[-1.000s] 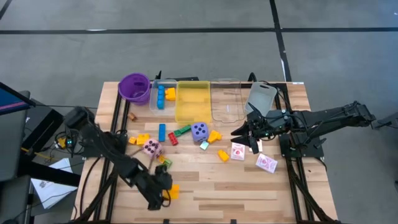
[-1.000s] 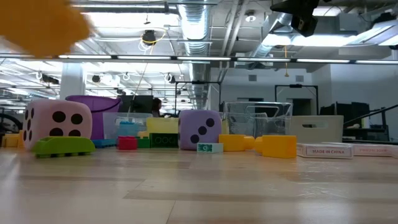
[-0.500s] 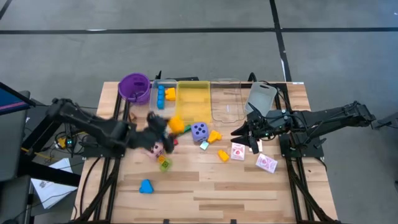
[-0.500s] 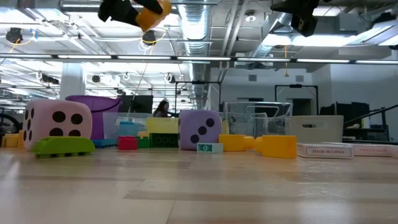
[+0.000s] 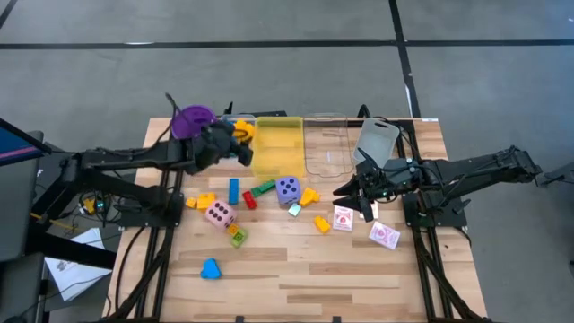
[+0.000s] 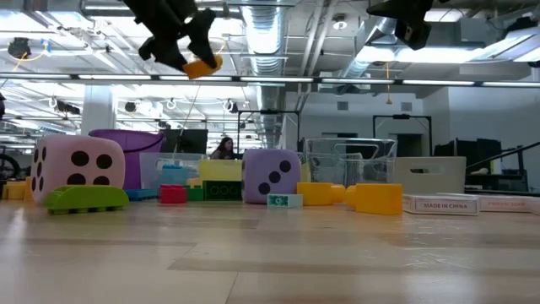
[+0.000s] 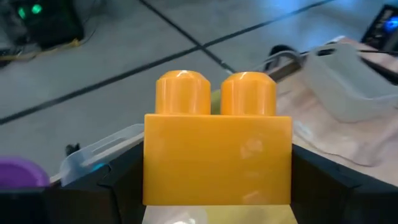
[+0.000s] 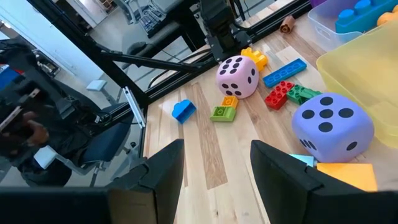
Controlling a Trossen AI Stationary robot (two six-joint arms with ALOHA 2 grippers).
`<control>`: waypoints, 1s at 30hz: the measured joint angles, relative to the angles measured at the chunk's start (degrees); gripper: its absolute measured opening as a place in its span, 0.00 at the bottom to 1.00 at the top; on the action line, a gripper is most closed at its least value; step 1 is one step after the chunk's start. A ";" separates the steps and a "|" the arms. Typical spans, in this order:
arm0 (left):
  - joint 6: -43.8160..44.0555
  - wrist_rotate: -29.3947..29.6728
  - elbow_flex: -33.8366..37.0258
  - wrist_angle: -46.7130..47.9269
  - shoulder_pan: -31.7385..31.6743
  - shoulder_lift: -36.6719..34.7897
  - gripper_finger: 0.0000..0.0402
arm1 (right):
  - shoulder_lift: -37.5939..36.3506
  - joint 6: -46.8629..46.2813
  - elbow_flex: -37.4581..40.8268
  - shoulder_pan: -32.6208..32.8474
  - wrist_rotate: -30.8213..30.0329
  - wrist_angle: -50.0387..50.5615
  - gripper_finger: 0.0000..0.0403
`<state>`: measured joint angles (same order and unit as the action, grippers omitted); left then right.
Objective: Pick & Place Toys
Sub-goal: Put the yellow stud game piece into the left transparent bin, then put the right yellow stud game piece into the left transparent bin
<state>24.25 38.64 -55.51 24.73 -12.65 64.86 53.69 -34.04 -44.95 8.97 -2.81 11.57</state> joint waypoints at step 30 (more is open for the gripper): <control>0.44 -5.71 0.00 0.57 -9.64 0.02 0.82 | -0.01 -0.02 0.02 -0.04 -0.22 -0.02 0.45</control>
<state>24.69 32.93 -55.51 25.30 -22.28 64.88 53.68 -34.06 -44.93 8.93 -3.03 11.55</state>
